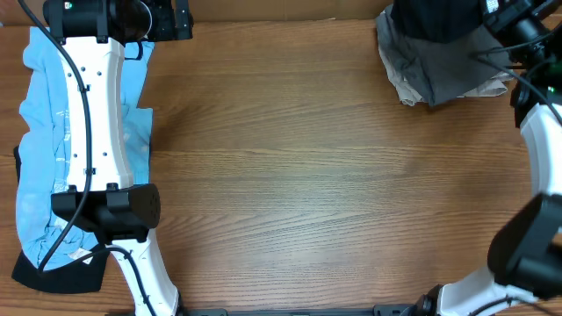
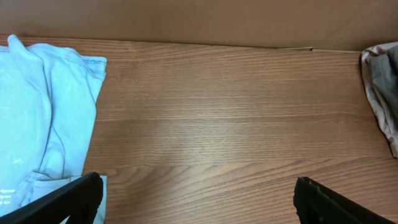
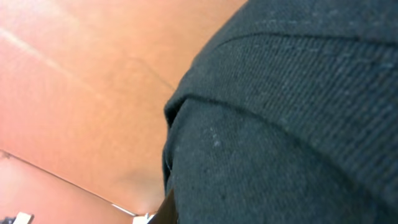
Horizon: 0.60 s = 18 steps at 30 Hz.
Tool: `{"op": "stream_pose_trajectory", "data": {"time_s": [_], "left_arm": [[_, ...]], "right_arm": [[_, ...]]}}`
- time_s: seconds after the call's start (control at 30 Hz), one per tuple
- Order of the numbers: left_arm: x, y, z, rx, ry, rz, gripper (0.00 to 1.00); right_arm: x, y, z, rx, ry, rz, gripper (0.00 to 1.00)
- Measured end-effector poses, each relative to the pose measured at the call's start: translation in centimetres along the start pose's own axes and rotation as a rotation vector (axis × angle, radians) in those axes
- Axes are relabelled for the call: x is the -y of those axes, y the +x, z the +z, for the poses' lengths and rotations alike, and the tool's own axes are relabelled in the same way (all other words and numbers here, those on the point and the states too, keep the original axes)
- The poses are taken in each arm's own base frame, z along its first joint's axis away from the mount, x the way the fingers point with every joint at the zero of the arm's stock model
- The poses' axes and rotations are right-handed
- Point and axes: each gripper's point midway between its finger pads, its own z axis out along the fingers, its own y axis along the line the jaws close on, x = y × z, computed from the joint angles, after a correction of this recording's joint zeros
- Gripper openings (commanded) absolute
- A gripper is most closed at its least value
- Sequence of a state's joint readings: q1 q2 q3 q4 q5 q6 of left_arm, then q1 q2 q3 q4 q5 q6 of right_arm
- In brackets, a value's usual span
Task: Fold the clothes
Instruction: 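Lift the folded black shirt and carry it onto the grey garment, then press the black shirt down on the grey pile and release it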
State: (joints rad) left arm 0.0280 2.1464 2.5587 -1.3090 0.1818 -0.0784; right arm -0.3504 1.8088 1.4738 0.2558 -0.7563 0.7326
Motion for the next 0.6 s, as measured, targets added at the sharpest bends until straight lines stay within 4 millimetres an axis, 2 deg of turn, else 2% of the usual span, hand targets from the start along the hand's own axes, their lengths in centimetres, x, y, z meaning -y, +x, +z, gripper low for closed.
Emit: {"op": "stream_pose_trajectory", "data": {"time_s": [0.13,0.2,0.27,0.37,0.4,0.43,0.5,0.53,0.6], "left_arm": [[0.0,-0.4,0.0,0.017,0.001,0.003,1.00],[0.0,-0.6,0.0,0.022,0.002,0.004,1.00],[0.0,-0.5,0.0,0.022,0.002,0.004,1.00],[0.0,-0.6,0.0,0.022,0.002,0.004,1.00],[0.0,-0.6,0.0,0.023,0.002,0.004,1.00],[0.1,-0.6,0.0,0.026,0.002,0.005,1.00],[0.1,-0.8,0.0,0.031,0.003,0.006,1.00],[0.1,-0.8,0.0,0.033,0.003,0.006,1.00],[0.2,-0.8,0.0,0.032,0.004,0.008,1.00]], "right_arm": [[6.9,1.0,1.8,-0.053,0.034,0.133,0.04],[9.7,1.7,2.2,-0.070,0.056,0.183,0.04],[12.8,2.9,2.3,-0.088,0.087,0.237,0.04],[16.3,4.6,1.9,-0.115,0.134,0.315,0.04],[17.4,5.3,1.7,-0.125,0.153,0.342,0.18],[18.3,5.8,1.5,-0.134,0.169,0.367,0.36],[19.9,6.7,1.2,-0.151,0.194,0.403,0.76],[20.5,7.1,1.1,-0.158,0.207,0.416,1.00],[21.7,7.9,0.7,-0.169,0.231,0.438,1.00]]}}
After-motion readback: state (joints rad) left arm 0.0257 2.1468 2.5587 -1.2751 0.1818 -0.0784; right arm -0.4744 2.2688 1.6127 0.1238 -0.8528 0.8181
